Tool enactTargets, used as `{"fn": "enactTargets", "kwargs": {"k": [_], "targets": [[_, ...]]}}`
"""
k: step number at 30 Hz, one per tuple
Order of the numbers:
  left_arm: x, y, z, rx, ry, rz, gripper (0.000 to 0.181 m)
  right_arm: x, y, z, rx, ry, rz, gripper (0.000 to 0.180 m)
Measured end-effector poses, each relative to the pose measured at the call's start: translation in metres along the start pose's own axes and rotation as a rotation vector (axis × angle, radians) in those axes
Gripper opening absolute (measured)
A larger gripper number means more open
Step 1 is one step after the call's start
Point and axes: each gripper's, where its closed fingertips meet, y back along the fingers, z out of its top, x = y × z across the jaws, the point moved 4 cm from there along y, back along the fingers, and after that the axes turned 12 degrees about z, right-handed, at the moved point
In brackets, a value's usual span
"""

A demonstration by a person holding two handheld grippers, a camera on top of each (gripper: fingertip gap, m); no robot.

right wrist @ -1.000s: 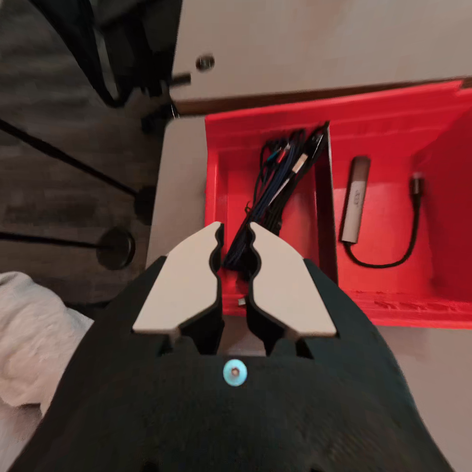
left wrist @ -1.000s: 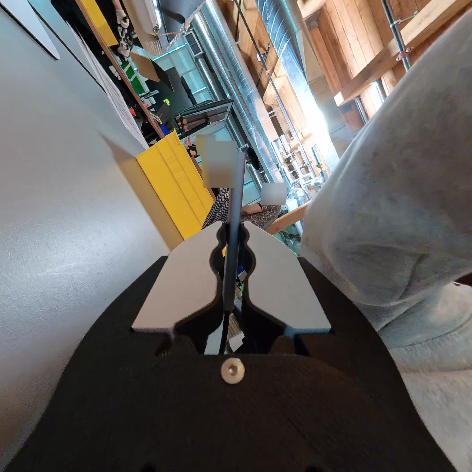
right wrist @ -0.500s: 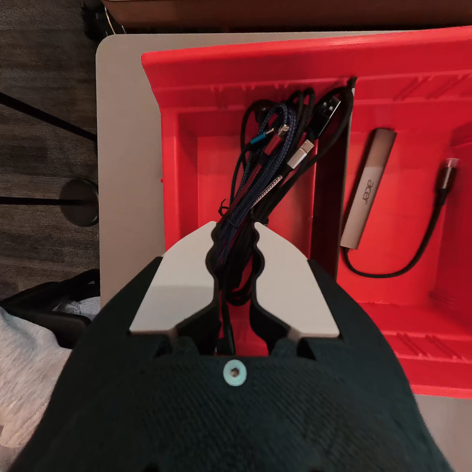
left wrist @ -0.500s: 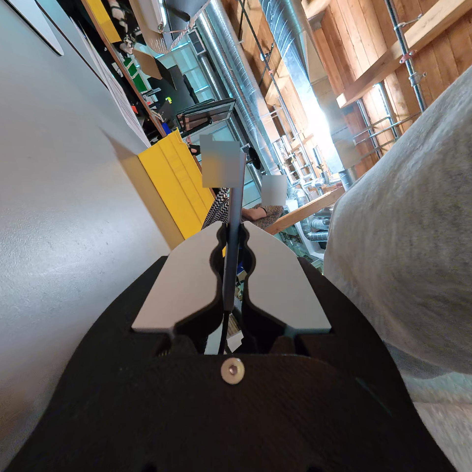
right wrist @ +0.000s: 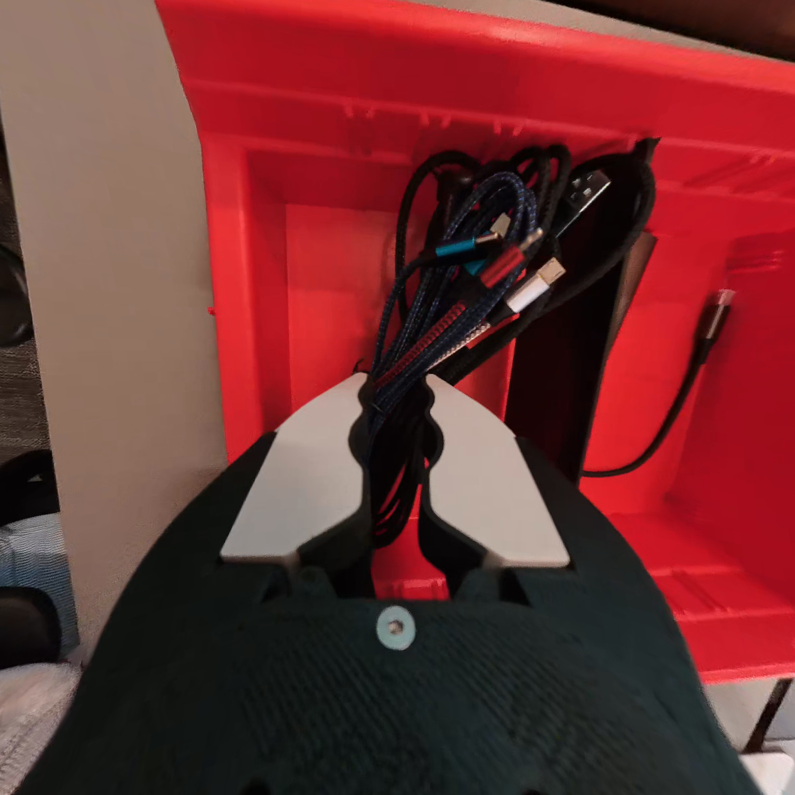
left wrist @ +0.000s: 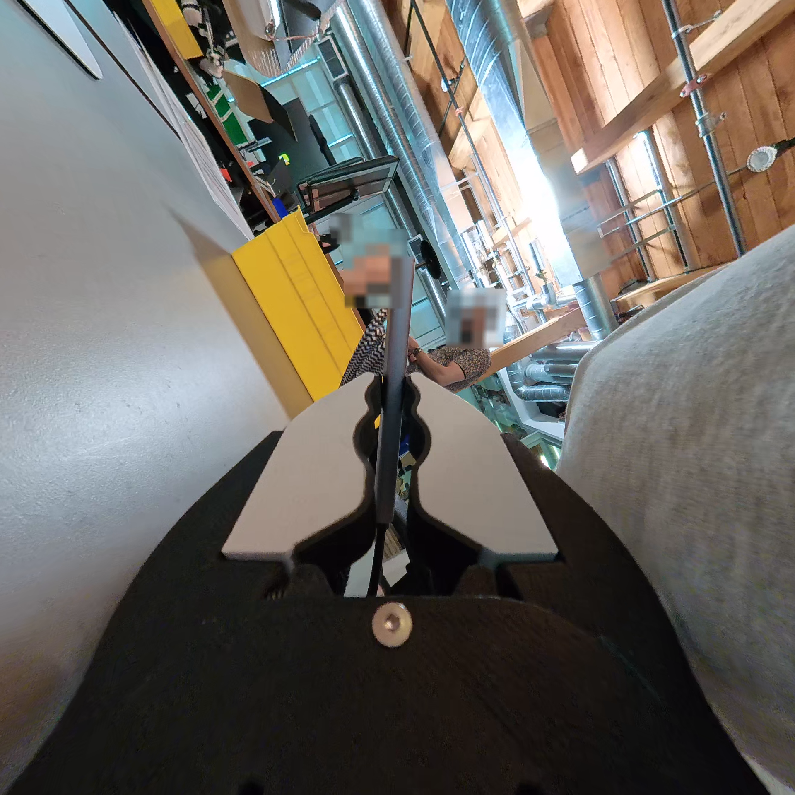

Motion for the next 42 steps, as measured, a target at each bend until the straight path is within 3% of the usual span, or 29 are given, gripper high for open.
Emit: {"fn": "enactTargets", "kwargs": {"k": [5, 11, 17, 22, 27, 31, 35, 42], "targets": [[0.0, 0.0, 0.0, 0.006, 0.001, 0.0, 0.009, 0.001, 0.028, 0.008, -0.16, -0.031, 0.074, 0.01], [0.0, 0.0, -0.001, 0.006, 0.0, 0.004, 0.009, 0.003, 0.094, 0.017, -0.437, -0.061, 0.17, 0.008], [0.0, 0.001, -0.001, 0.004, 0.0, 0.007, 0.009, 0.004, 0.181, -0.024, -0.637, -0.107, 0.204, 0.007], [0.001, 0.001, -0.001, 0.004, 0.003, 0.009, 0.009, 0.008, 0.242, -0.101, -0.753, -0.154, 0.155, 0.007], [0.001, -0.001, -0.002, 0.009, -0.006, 0.02, 0.009, 0.018, 0.269, -0.207, -0.829, -0.263, 0.071, 0.007], [0.002, -0.008, -0.011, 0.068, -0.077, 0.084, 0.009, 0.012, 0.268, -0.31, -0.818, -0.436, -0.201, 0.008], [0.0, -0.013, -0.02, 0.123, -0.148, 0.109, 0.009, 0.02, 0.249, -0.397, -0.791, -0.602, -0.263, 0.007], [0.002, -0.012, -0.02, 0.129, -0.115, 0.103, 0.008, 0.041, 0.219, -0.48, -0.62, -0.686, -0.309, 0.007]]}}
